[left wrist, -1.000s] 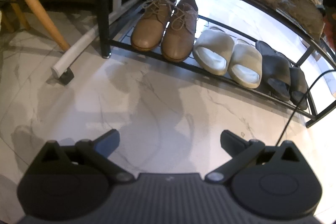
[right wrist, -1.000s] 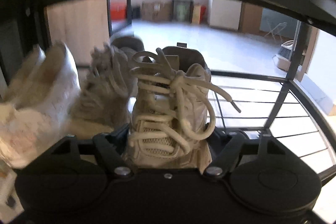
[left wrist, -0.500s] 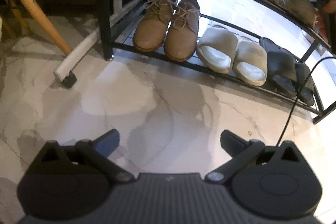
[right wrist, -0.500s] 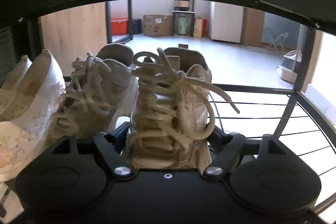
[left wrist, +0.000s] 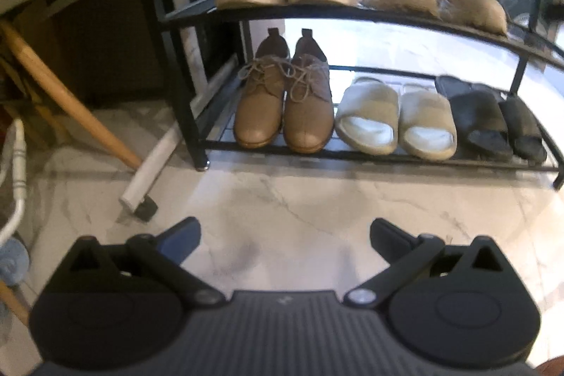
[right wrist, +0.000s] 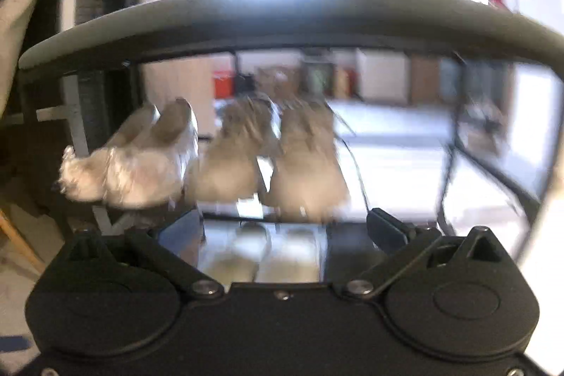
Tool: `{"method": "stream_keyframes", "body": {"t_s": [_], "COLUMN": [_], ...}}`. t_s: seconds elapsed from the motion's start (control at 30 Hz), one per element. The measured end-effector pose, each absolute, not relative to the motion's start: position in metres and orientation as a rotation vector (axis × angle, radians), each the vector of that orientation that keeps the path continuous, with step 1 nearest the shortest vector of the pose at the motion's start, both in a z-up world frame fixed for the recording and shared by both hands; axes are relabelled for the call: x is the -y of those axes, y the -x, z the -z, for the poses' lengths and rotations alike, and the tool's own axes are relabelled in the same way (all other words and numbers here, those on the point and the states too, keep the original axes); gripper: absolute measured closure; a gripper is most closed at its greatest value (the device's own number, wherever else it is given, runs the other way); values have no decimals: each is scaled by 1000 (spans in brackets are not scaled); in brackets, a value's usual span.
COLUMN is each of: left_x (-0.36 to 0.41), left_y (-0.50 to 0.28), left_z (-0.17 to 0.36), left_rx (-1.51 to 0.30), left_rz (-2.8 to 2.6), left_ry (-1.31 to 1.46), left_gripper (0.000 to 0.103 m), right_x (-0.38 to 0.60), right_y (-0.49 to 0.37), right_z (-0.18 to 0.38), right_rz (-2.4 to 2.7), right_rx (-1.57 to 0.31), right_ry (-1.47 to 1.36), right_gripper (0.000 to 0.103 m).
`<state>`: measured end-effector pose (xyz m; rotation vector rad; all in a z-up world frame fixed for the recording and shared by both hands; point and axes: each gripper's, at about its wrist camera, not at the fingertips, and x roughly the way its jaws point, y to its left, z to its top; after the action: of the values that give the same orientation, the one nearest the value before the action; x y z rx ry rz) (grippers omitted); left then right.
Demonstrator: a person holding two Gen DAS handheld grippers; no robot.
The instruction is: Organize scattered shoes
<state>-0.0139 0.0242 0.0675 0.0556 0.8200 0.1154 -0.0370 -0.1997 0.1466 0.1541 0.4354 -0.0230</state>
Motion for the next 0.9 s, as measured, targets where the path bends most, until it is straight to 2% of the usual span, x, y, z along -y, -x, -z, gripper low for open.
{"method": "stream_keyframes", "body": {"t_s": [0.13, 0.33, 0.9], "left_x": [-19, -33, -20], "left_y": [28, 46, 51], "left_z": [-58, -53, -52], "left_rx": [-883, -920, -868], "left_rz": [-97, -90, -98], "left_ry": [-98, -4, -60], "left_gripper": [1, 1, 1], "right_x": [201, 187, 192], "right_y": [94, 140, 129], "right_z": [-116, -82, -43], "right_rz": [80, 140, 206], "right_rx": [-552, -640, -733], "right_ry": [-326, -304, -392], "right_gripper": [0, 0, 0]}}
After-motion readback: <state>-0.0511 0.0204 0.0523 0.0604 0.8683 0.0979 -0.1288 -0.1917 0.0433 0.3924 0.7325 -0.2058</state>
